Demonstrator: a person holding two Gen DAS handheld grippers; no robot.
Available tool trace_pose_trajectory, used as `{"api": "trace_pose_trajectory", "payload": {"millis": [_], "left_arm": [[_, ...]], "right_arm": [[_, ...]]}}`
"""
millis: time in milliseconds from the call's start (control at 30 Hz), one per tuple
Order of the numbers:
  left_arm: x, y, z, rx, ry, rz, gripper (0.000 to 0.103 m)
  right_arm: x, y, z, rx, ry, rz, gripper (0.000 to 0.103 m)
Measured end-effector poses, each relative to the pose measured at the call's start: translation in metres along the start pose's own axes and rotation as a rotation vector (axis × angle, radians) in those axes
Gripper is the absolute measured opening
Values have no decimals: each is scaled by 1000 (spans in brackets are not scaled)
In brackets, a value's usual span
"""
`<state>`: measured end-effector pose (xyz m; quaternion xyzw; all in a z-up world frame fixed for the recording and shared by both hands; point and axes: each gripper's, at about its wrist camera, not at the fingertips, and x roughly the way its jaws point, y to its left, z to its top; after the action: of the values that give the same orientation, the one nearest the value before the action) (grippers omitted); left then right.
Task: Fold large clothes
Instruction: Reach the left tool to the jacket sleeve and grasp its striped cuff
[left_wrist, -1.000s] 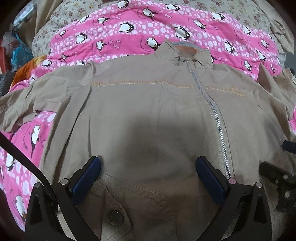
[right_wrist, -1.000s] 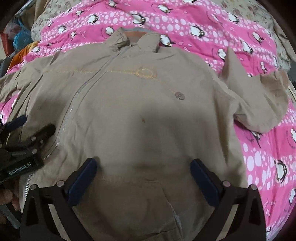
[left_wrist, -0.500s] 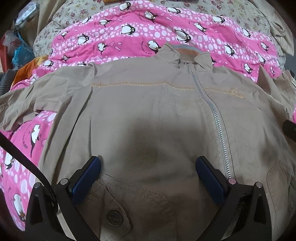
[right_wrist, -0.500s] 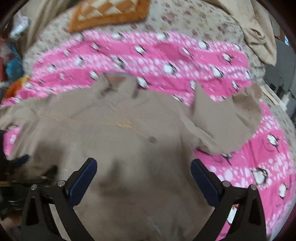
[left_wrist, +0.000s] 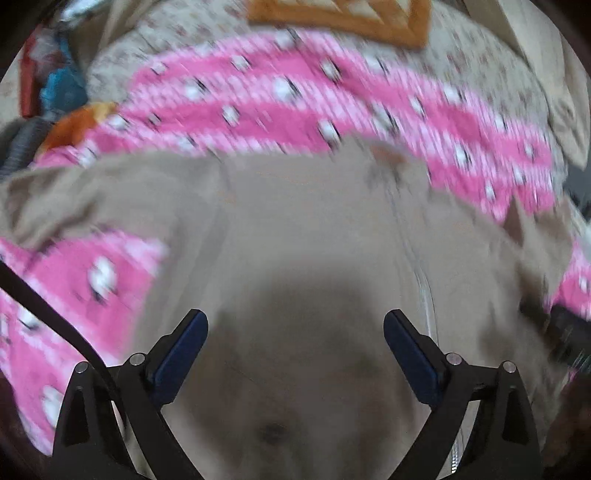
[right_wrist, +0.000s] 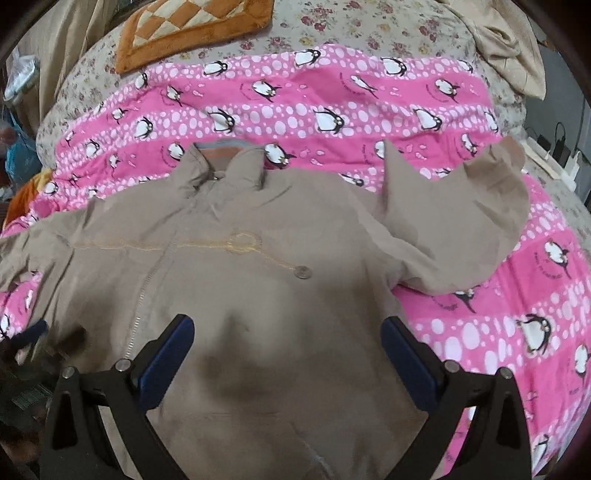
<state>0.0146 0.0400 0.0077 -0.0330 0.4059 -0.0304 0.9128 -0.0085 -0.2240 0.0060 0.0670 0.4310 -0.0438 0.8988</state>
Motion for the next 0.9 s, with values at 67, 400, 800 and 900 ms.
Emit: {"api": "trace_pose_trajectory", "payload": {"millis": [67, 400, 800, 900], "left_arm": [[-16, 29, 22, -26, -61, 34, 82], [-45, 265, 35, -279, -182, 256, 78], [-8, 351, 52, -255, -143, 347, 45], [-15, 351, 52, -328, -123, 360, 0]], "right_arm": [[0, 3, -1, -8, 1, 1, 102], [-13, 15, -6, -66, -18, 10, 102], [1, 21, -10, -93, 26, -10, 102], [-3, 16, -11, -98, 16, -32, 102]]}}
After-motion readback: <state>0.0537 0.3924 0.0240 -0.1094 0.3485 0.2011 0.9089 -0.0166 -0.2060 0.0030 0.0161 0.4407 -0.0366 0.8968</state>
